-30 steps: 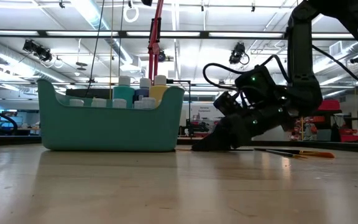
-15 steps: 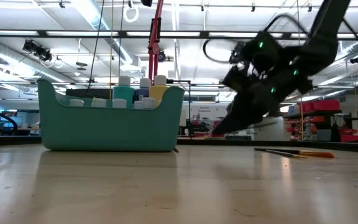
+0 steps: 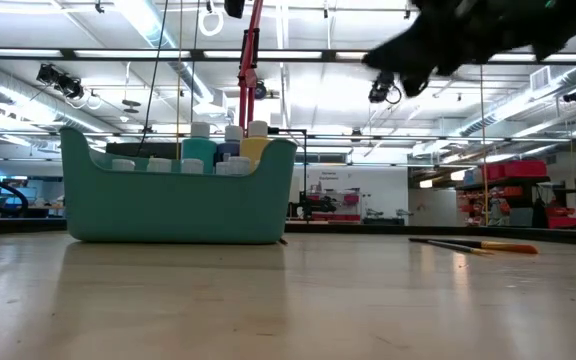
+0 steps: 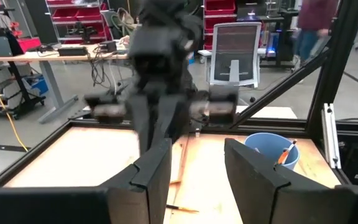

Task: Pick & Place Paint Supplies
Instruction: Put the gold paint brush into the blue cup

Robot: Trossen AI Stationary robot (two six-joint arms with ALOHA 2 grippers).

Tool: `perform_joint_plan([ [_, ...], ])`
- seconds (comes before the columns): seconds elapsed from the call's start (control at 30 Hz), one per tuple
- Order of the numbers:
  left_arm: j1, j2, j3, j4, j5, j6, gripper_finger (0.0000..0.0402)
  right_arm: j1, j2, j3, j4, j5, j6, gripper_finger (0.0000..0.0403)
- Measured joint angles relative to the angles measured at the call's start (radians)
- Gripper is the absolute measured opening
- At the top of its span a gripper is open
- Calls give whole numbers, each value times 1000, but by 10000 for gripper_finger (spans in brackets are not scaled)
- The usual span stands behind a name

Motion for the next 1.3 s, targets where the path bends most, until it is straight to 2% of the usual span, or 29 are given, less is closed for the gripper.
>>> perform_joint_plan([
  [0.1, 0, 0, 0, 0, 14, -1, 155, 83, -77, -10, 2, 101, 10, 10],
  [0.2, 0, 0, 0, 1, 48, -1, 155, 168, -139, -63, 86, 140, 13, 10],
  [0.27, 0, 0, 0, 2, 62, -1, 155, 229, -172, -126, 202, 141, 15, 10],
  [0.4, 0, 0, 0, 1, 65, -1, 155, 328, -205, -285, 568, 127, -18, 10],
  [0.53, 0, 0, 0, 3, 63, -1, 155, 382, -191, -404, 875, 25, -66, 10],
  [0.63, 0, 0, 0, 16, 62, -2, 155, 417, -159, -435, 949, 31, -49, 10],
  [0.8, 0, 0, 1, 68, 60, -2, 155, 455, -76, -421, 962, 27, -110, 10],
  [0.97, 0, 0, 1, 95, 38, -2, 155, 487, 78, -390, 1085, -54, -126, 11],
  [1.1, 0, 0, 1, 100, 38, -2, 155, 517, 221, -343, 1128, -100, -143, 11],
  [1.3, 0, 0, 1, 98, 41, -3, 155, 537, 371, -208, 1135, -83, -163, 11],
])
